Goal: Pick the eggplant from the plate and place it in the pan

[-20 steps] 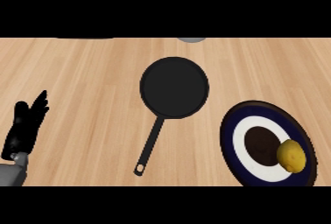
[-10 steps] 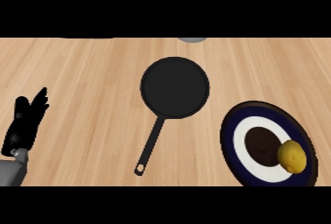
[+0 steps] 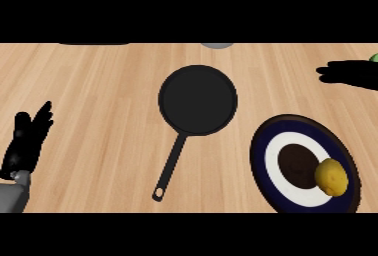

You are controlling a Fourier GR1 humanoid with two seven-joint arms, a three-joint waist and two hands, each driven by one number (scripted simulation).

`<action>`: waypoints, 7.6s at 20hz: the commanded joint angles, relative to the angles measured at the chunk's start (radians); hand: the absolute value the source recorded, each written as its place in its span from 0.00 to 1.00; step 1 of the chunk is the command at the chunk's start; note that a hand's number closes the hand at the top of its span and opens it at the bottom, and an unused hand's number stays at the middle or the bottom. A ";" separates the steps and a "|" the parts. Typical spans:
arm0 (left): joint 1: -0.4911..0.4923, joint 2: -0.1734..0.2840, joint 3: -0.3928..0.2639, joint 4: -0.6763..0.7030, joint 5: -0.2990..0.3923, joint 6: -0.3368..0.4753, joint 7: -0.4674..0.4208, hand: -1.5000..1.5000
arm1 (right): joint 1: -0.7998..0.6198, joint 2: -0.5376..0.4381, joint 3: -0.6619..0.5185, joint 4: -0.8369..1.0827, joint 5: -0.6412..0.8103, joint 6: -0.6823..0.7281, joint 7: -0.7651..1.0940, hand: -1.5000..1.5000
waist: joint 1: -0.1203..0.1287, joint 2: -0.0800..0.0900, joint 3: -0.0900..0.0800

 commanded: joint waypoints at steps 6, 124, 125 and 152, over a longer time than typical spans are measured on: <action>0.026 -0.017 0.052 0.007 -0.026 -0.049 -0.022 0.50 | 0.151 0.085 0.031 -0.077 0.237 -0.078 -0.067 0.00 | -0.009 -0.003 0.000; -0.110 -0.215 0.159 0.023 -0.275 -0.190 -0.008 0.50 | -0.526 0.958 -0.203 1.463 0.171 -1.223 -0.241 0.00 | 0.134 0.039 0.001; -0.140 -0.206 0.163 0.002 -0.256 -0.211 0.045 0.50 | -0.526 0.958 -0.204 1.468 0.151 -1.250 -0.260 0.00 | 0.147 0.038 0.003; 0.005 -0.192 0.236 -0.097 -0.245 -0.175 0.073 0.50 | -0.365 0.469 -0.408 1.434 -0.061 -0.813 -0.382 0.00 | 0.003 0.000 0.001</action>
